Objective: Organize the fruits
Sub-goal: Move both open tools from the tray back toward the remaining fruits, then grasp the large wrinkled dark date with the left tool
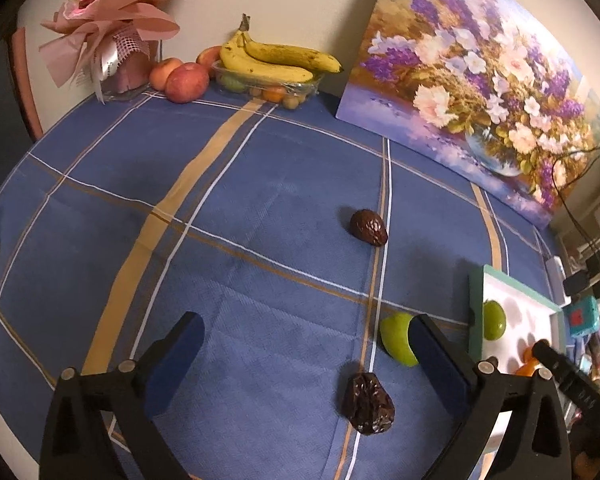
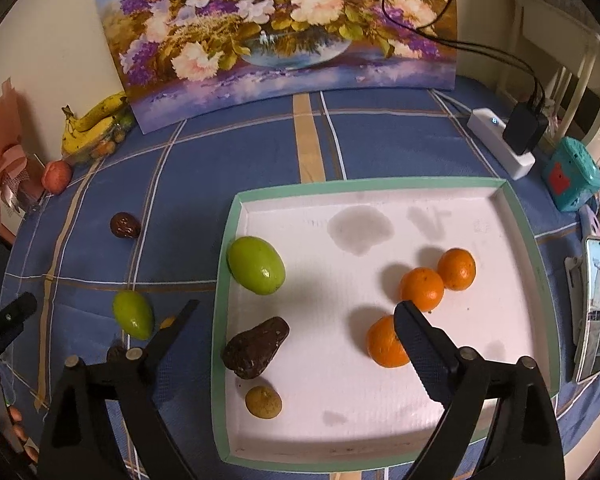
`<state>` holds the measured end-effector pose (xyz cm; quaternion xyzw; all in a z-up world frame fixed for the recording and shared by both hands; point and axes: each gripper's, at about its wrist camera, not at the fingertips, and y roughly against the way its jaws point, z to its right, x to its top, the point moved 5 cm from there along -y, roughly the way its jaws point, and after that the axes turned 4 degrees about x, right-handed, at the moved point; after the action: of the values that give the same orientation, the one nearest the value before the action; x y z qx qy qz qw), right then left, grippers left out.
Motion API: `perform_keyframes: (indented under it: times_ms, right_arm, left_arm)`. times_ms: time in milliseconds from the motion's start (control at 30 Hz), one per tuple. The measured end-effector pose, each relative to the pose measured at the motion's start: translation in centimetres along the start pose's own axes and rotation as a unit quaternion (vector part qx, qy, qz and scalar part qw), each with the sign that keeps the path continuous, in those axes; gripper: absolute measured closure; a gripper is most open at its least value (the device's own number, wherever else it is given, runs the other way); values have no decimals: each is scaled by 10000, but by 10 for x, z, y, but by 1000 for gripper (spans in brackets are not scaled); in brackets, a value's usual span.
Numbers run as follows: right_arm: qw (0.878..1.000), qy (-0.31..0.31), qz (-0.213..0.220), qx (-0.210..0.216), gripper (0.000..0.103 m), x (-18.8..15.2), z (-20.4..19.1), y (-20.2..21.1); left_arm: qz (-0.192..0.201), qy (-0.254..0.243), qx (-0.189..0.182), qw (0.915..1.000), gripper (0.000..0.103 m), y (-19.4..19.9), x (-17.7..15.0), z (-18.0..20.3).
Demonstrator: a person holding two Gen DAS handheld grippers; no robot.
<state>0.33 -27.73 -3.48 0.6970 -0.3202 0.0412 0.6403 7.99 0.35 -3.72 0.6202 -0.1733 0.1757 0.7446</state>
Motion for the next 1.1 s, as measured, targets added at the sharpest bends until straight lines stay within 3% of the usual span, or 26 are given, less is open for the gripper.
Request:
perform_keyframes:
  times_ms: [267, 600, 733, 933, 1000, 1100]
  right_arm:
    - [9999, 54, 33, 149, 8, 2, -9, 4]
    - [9997, 79, -47, 241, 8, 0, -22, 8]
    - [9997, 81, -67, 200, 8, -3, -22, 8]
    - [9996, 78, -220, 168, 8, -7, -21, -1]
    - [9995, 81, -246, 154, 8, -7, -21, -3]
    - [9995, 86, -276, 148, 8, -8, -20, -6]
  left_arm:
    - [-224, -202, -141, 9994, 0, -7, -12, 9]
    - [-977, -438, -407, 9934, 2, -25, -36, 27]
    - [-1255, -533, -515, 9893, 13, -36, -46, 35]
    - [-1564, -721, -546, 9835, 17, -51, -57, 47]
    - [-1659, -832, -516, 9813, 26, -56, -61, 51]
    - [-1731, -949, -472, 9792, 30, -59, -66, 56]
